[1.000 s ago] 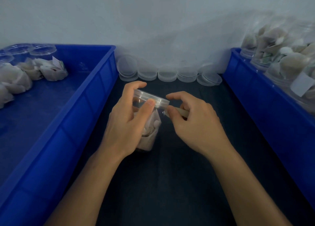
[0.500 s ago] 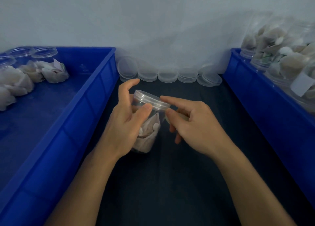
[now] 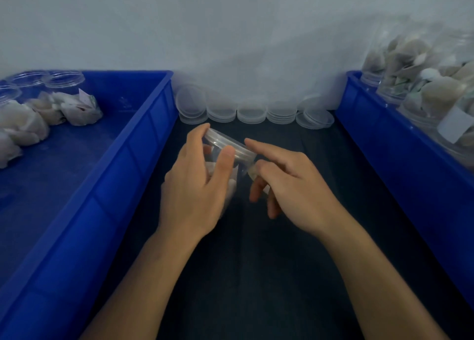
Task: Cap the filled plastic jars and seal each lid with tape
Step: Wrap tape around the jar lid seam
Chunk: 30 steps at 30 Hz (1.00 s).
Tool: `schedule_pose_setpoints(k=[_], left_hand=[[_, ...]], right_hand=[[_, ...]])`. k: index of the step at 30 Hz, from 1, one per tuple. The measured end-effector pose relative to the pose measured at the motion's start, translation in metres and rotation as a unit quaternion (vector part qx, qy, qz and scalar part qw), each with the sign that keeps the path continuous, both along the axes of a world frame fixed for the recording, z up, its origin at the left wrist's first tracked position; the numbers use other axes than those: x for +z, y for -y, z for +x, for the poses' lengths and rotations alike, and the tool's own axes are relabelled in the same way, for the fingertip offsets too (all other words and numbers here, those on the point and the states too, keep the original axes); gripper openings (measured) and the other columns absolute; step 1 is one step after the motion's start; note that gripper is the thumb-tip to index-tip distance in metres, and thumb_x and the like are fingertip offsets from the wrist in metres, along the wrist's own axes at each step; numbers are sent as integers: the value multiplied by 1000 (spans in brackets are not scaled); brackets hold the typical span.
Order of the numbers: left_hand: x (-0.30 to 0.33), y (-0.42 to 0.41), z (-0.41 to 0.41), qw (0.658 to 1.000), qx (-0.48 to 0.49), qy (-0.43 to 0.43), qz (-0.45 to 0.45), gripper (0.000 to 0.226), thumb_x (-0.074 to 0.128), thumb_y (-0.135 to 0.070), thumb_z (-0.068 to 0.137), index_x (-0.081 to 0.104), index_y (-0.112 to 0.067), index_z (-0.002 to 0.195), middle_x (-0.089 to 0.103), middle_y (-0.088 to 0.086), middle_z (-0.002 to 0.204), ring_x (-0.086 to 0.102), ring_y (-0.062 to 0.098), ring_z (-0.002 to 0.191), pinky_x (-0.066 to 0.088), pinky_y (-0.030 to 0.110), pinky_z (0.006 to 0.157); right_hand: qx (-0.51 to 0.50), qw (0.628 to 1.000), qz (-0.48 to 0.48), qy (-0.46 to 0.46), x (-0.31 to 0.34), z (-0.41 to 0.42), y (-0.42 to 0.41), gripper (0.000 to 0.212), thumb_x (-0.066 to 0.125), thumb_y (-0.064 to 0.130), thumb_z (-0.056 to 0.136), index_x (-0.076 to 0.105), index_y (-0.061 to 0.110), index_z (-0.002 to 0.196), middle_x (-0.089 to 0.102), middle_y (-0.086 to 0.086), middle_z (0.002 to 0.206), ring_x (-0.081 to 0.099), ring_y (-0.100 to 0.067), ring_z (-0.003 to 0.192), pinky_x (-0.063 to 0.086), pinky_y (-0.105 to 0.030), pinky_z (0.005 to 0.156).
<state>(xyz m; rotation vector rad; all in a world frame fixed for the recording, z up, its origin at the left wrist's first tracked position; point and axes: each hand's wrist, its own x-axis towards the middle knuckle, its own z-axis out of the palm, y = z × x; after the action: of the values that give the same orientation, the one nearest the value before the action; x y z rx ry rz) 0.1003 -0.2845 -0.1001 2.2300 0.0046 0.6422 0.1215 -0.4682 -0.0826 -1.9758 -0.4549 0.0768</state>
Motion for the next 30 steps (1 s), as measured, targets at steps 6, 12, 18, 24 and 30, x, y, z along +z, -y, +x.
schedule_pose_setpoints(k=[6, 12, 18, 24, 30], left_hand=[[-2, -5, 1, 999, 9, 11, -39, 60, 36, -69, 102, 41, -35, 151, 62, -12, 132, 63, 5, 115, 56, 44, 96], [-1, -7, 3, 996, -10, -12, -87, 58, 40, -75, 95, 48, -40, 140, 66, -22, 113, 64, -10, 100, 49, 20, 80], [-3, -7, 3, 991, -11, -20, -132, 52, 43, -76, 93, 54, -42, 130, 72, -14, 107, 70, -3, 94, 50, 21, 73], [-5, -5, 4, 988, -8, -25, -149, 51, 42, -79, 91, 55, -44, 125, 72, -14, 104, 70, -2, 93, 52, 29, 76], [-4, -2, 2, 990, -7, -30, -138, 55, 40, -82, 88, 42, -46, 130, 70, -13, 107, 70, -1, 92, 59, 39, 84]], right_hand=[[-60, 993, -58, 81, -3, 3, 2, 41, 50, 44, 104, 52, 56, 143, 59, 4, 60, 54, -10, 53, 43, -25, 54], [-94, 971, -160, 150, -6, 7, -1, 37, 47, 43, 107, 56, 50, 142, 54, 35, 63, 52, -5, 62, 40, -29, 66], [-88, 968, -174, 161, -7, 7, -1, 37, 46, 47, 106, 55, 50, 142, 50, 44, 65, 49, -5, 64, 46, -33, 70], [-99, 966, -176, 163, -7, 7, -2, 36, 47, 51, 104, 56, 51, 138, 49, 45, 63, 48, -5, 64, 49, -35, 71], [-126, 960, -183, 171, -6, 3, -5, 32, 49, 51, 103, 59, 47, 134, 52, 24, 59, 56, -9, 65, 56, -40, 70]])
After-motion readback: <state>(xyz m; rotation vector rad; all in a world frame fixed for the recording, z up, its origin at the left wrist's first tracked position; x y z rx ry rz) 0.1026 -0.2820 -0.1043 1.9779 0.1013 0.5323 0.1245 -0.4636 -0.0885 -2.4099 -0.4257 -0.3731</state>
